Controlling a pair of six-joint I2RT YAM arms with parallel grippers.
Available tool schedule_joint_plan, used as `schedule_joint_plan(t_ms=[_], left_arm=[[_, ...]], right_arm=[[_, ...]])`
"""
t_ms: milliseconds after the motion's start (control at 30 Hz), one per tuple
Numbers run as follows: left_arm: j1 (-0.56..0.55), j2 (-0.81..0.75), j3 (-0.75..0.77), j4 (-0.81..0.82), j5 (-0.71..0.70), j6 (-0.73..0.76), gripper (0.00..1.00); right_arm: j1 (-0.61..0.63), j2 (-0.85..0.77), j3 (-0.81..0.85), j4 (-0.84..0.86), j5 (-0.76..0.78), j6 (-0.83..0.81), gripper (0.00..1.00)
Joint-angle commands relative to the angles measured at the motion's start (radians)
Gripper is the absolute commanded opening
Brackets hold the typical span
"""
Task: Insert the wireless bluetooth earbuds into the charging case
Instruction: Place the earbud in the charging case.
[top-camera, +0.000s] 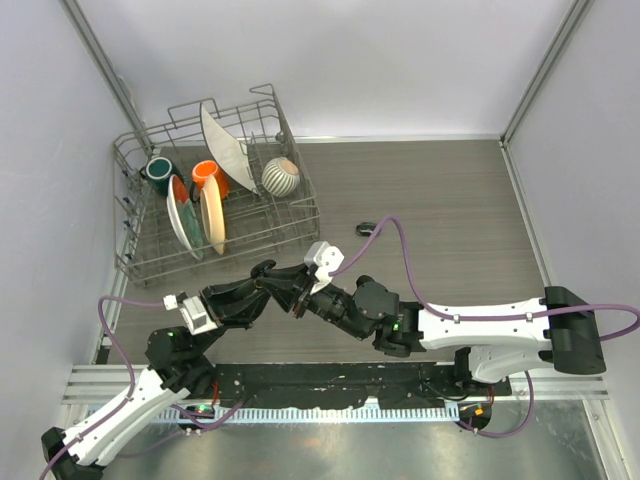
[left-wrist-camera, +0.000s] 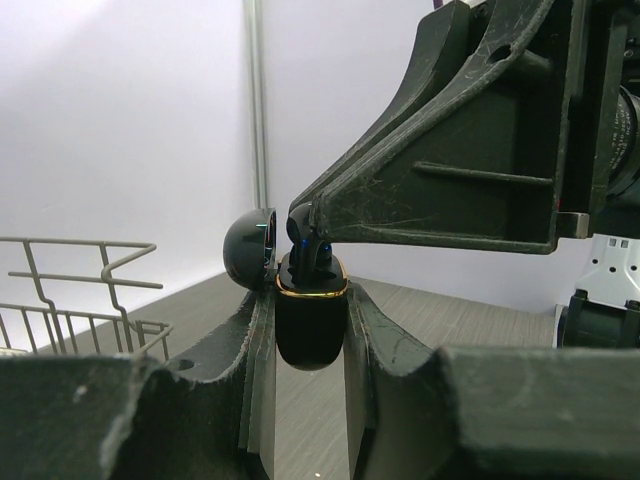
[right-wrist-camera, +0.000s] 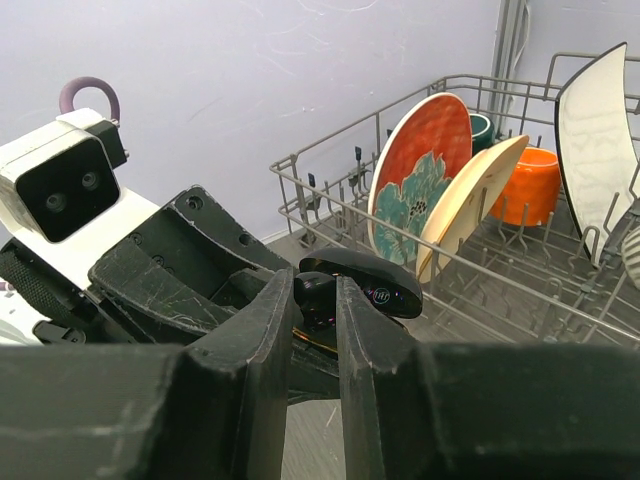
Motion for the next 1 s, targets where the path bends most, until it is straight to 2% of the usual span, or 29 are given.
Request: schedule_joint_plan(t_ms=[0, 733, 967], left_arm=[[-0.004, -0.025, -0.033, 0.166, 0.044, 0.006, 0.0], [-0.004, -0.028, -0.029, 0.188, 0.055, 0.014, 0.0], [-0.004, -0.024, -0.027, 0.188, 0.055, 0.015, 0.0]], right_arm=[[-0.015, -0.003, 0.008, -0.12, 0.124, -0.024, 0.01], [-0.015, -0.014, 0.057, -0.257, 0.178, 0.031, 0.02], [-0.015, -0.018, 0.062, -0.258, 0.184, 0.044, 0.14]])
